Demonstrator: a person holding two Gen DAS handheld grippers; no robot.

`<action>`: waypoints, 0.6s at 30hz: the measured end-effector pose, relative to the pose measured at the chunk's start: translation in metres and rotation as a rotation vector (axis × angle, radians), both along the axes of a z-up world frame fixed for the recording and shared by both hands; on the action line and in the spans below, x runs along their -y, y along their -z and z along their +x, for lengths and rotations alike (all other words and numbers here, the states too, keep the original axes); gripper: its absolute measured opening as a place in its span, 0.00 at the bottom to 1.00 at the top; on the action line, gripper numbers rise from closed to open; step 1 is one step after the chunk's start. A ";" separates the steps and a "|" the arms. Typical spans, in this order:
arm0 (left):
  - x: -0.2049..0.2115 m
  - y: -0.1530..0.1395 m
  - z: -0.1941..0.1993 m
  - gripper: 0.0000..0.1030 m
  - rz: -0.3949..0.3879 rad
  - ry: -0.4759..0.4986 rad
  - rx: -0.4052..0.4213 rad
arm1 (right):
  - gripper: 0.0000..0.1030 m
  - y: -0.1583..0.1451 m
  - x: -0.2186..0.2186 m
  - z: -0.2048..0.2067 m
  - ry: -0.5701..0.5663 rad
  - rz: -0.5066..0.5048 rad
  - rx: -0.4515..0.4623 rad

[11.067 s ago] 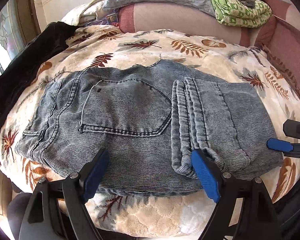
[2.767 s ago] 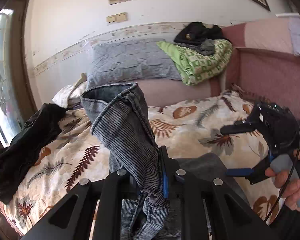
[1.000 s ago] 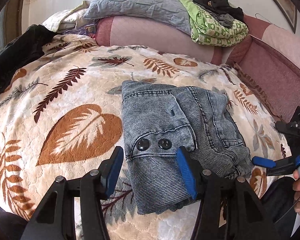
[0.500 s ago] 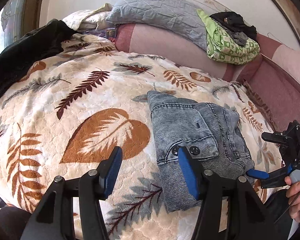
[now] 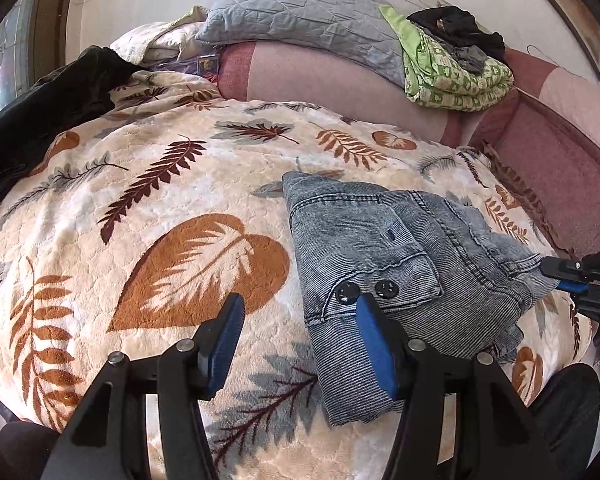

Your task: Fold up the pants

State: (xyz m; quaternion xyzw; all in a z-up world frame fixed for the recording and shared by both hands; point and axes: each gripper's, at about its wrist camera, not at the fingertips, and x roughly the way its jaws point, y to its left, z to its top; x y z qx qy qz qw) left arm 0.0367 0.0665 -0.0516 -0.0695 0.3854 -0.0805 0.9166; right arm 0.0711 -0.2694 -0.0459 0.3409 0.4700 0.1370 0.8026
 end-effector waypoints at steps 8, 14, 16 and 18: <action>0.022 -0.003 0.007 0.64 0.061 0.062 0.001 | 0.11 0.066 0.020 -0.015 -0.009 0.225 -0.111; 0.021 -0.001 0.007 0.64 0.035 0.049 -0.004 | 0.80 0.041 0.020 -0.016 0.013 0.342 -0.055; 0.019 0.000 0.006 0.64 0.028 0.044 -0.004 | 0.80 0.050 0.010 -0.010 0.002 0.366 -0.105; 0.017 0.000 0.006 0.64 0.029 0.041 -0.001 | 0.79 0.061 0.001 -0.006 0.001 0.356 -0.154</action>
